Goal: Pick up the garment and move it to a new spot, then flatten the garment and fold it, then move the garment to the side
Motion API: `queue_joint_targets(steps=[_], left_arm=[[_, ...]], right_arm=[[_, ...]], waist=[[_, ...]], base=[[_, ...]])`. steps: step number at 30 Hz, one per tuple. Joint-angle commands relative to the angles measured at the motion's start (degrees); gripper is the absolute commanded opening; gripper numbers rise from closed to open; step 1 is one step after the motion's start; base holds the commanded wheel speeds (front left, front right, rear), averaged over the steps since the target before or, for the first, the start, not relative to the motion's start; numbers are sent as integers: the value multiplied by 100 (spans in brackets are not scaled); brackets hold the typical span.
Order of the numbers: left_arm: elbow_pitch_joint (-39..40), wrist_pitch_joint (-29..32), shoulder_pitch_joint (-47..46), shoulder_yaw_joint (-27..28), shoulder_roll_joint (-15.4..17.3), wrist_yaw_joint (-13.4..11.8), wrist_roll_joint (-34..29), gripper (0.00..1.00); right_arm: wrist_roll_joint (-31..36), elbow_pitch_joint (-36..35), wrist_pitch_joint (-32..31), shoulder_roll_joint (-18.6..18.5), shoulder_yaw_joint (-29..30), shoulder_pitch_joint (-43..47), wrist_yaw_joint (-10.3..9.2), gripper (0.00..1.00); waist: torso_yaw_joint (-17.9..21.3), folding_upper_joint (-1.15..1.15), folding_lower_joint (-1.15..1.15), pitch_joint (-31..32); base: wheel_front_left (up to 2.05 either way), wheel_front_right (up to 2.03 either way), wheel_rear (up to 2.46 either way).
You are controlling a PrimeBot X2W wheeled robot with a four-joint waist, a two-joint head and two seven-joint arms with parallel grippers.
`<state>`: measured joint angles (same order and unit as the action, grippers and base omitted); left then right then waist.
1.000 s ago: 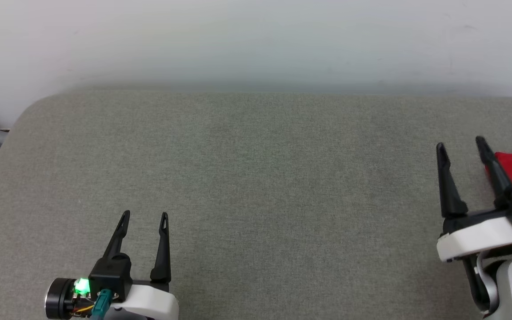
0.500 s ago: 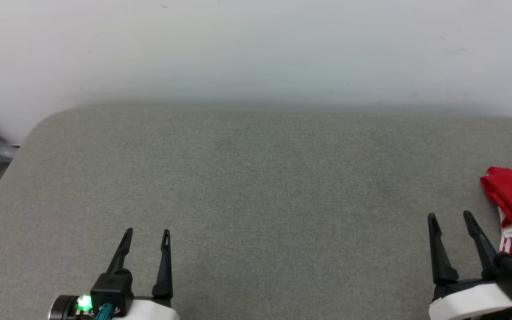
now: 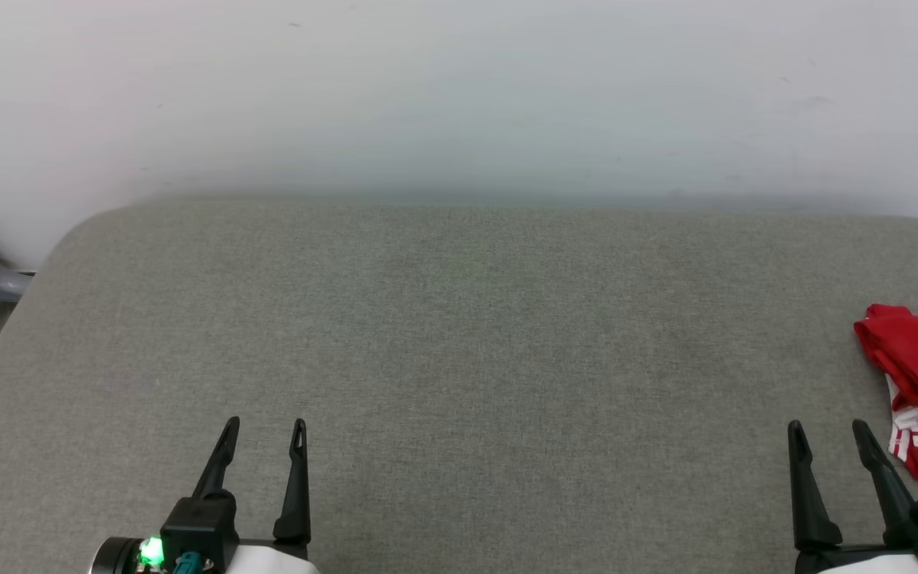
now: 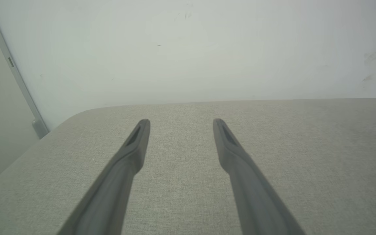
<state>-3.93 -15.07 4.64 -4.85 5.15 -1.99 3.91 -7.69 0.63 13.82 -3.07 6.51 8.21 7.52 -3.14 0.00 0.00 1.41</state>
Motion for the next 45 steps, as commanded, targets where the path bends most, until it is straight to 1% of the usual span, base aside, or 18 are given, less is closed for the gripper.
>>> queue_joint_targets(steps=[1,4,5,11,27,45], left_arm=[[13,-12,57,18,-3,33,34,100],[-25,-12,59,19,-6,62,36,100],[-19,1,9,2,-12,54,29,0],[-288,38,111,-18,-37,53,82,0],[-439,489,-158,233,-78,243,1925,0],[-575,899,-398,460,-113,419,3632,0]], right_arm=[[-3,-17,-16,30,-5,58,-7,100],[-6,21,-14,30,-28,66,-6,100],[-2,25,-6,4,-22,7,-1,0],[-41,290,-17,9,-25,3,0,0],[-1817,505,-442,11,-18,-315,-1,0],[-3456,706,-836,13,-11,-606,-1,0]], waist=[[12,0,0,-1],[25,0,0,4],[25,0,0,5],[29,0,0,7],[65,0,0,-14],[106,0,0,-38]], base=[[0,0,0],[0,0,0],[0,0,0],[0,0,0],[0,0,0],[0,0,0]])
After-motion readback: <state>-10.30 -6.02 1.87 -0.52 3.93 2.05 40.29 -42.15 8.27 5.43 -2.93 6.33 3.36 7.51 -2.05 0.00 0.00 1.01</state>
